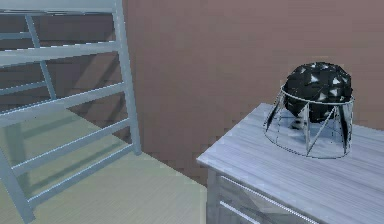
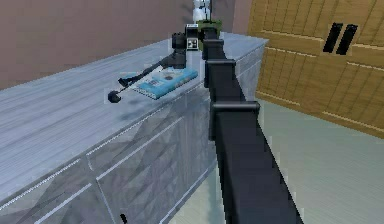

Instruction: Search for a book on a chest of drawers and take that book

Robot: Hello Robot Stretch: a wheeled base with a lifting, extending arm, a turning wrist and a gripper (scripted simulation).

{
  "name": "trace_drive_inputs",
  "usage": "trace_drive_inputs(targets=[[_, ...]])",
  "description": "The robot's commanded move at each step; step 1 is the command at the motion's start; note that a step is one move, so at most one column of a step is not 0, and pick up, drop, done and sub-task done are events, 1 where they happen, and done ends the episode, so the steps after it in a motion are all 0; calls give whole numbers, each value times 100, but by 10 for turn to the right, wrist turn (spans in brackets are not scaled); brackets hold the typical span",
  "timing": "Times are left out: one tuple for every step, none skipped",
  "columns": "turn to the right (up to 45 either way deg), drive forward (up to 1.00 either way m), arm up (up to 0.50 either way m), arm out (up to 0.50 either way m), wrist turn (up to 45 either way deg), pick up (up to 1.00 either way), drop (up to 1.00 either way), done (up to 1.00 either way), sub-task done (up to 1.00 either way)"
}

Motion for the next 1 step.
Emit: trace_drive_inputs(targets=[[0,0,0,0,450,0,0,0,0]])
